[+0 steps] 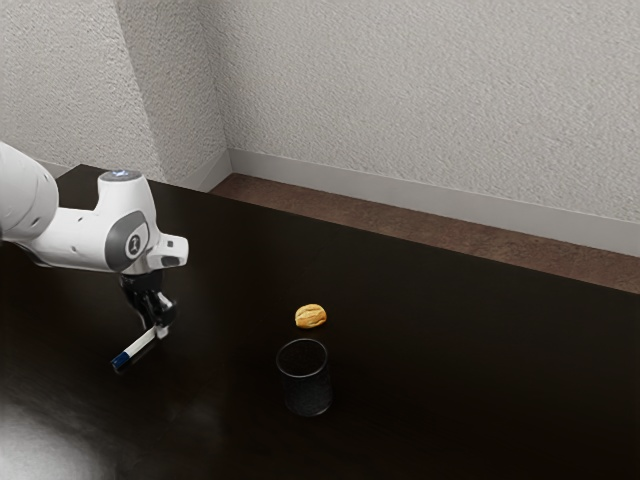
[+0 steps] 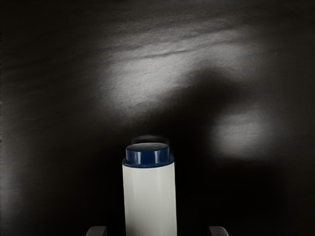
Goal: Put the marker into the pen holder.
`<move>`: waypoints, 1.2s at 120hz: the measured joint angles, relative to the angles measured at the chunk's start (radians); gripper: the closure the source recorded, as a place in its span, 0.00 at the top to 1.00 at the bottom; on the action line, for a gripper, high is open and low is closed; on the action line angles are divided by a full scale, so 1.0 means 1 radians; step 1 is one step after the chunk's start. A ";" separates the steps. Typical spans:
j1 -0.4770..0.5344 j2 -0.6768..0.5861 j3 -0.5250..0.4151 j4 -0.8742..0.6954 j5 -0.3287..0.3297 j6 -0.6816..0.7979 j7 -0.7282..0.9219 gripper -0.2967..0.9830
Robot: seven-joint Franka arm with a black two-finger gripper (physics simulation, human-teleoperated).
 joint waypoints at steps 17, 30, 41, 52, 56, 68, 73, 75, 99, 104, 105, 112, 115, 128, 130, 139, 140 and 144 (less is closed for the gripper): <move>0.000 0.000 0.000 0.003 0.000 0.001 0.007 0.25; -0.001 0.000 0.000 0.002 0.006 0.005 0.006 0.19; -0.002 0.003 0.000 0.002 0.013 0.009 0.000 0.17; -0.002 -0.001 -0.002 0.001 0.018 0.012 -0.007 0.16; -0.004 -0.012 -0.005 0.000 0.020 0.012 -0.009 0.15; -0.006 -0.106 -0.034 -0.003 0.024 0.022 -0.017 0.15; -0.006 -0.153 -0.062 -0.003 0.024 0.039 -0.020 0.15; -0.006 -0.172 -0.075 -0.004 0.022 0.048 -0.022 0.15; -0.018 -0.365 -0.226 -0.053 -0.017 0.172 -0.036 0.15; -0.014 -0.390 -0.263 -0.068 -0.029 0.199 -0.038 0.15; -0.015 -0.393 -0.268 -0.070 -0.031 0.204 -0.039 0.15; -0.023 -0.406 -0.302 -0.084 -0.043 0.243 -0.041 0.15; -0.025 -0.407 -0.315 -0.089 -0.047 0.259 -0.042 0.15; -0.013 -0.391 -0.373 -0.094 -0.060 0.322 -0.042 0.15; -0.009 -0.390 -0.383 -0.095 -0.061 0.330 -0.042 0.15; -0.003 -0.394 -0.416 -0.110 -0.067 0.356 -0.042 0.15; -0.001 -0.396 -0.420 -0.113 -0.068 0.359 -0.042 0.15; 0.003 -0.400 -0.437 -0.121 -0.073 0.368 -0.041 0.15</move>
